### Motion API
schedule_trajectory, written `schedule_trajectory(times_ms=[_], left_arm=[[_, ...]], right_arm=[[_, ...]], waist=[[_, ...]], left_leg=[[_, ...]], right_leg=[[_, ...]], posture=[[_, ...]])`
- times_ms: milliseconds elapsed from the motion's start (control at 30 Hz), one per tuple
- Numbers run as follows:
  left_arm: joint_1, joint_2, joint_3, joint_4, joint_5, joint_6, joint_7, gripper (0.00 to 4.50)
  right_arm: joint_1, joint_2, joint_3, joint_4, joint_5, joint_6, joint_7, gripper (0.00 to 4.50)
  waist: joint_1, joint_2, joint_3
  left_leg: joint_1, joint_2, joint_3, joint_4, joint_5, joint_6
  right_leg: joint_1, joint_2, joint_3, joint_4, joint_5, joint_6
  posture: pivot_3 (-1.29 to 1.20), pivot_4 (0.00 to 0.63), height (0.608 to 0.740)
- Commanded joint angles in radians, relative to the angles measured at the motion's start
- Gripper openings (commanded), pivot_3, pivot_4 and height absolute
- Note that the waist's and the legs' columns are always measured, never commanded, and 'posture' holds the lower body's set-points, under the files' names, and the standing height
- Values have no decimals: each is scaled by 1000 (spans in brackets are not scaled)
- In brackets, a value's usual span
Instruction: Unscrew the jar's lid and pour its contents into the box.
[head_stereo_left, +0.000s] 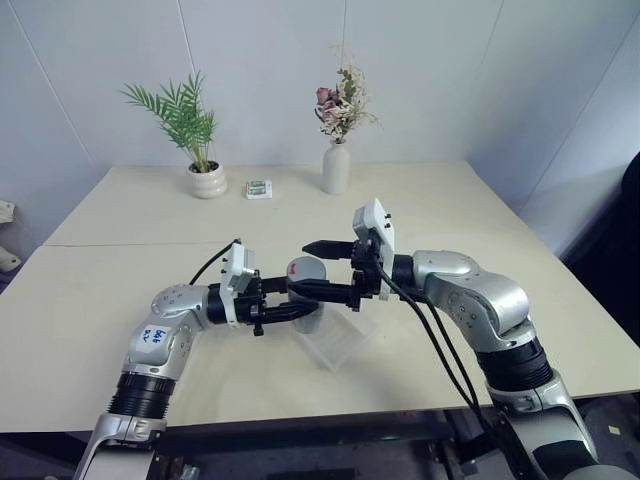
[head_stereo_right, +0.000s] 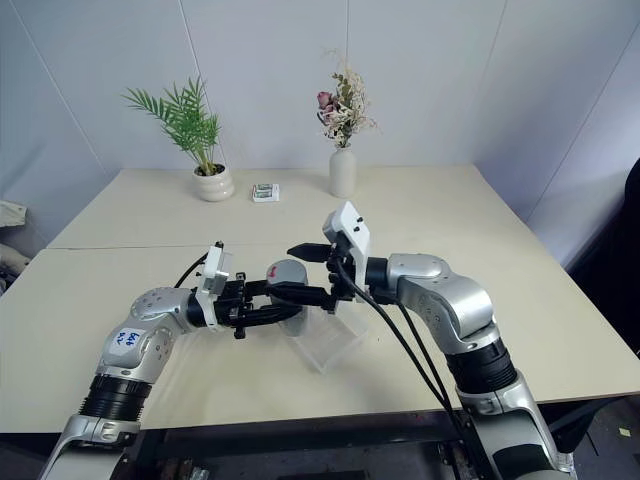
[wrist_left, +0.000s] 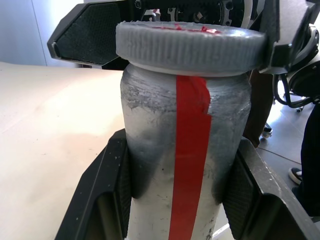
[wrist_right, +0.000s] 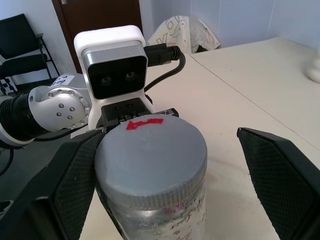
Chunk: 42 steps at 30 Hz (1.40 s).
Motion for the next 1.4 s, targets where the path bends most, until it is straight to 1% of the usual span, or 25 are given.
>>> schedule_trajectory(times_ms=[33, 1133, 1233, 1367, 1400], left_arm=[[-2, -3, 5, -40, -20, -9, -10, 1947], [9, 2, 9, -54, -20, -5, -5, 1947], [10, 3, 10, -56, -19, -4, -4, 1947], [11, 3, 10, -57, -20, -4, -2, 1947], [11, 3, 10, -57, -20, -4, -2, 1947]], right_arm=[[-5, -21, -50, -22, 9, -12, 4, 4459], [7, -12, -35, -30, 40, 7, 37, 4459], [8, -10, -34, -33, 47, 8, 45, 3878], [9, -8, -34, -37, 49, 8, 49, 2577], [10, -8, -34, -38, 50, 8, 50, 2556]], waist=[[0, 0, 0], [0, 0, 0], [0, 0, 0], [0, 0, 0], [0, 0, 0]], left_leg=[[0, 0, 0, 0, 0, 0], [0, 0, 0, 0, 0, 0], [0, 0, 0, 0, 0, 0], [0, 0, 0, 0, 0, 0], [0, 0, 0, 0, 0, 0]], right_leg=[[0, 0, 0, 0, 0, 0], [0, 0, 0, 0, 0, 0], [0, 0, 0, 0, 0, 0], [0, 0, 0, 0, 0, 0], [0, 0, 0, 0, 0, 0]], posture=[[0, 150, 740], [0, 150, 740], [0, 150, 740], [0, 150, 740], [0, 150, 740]])
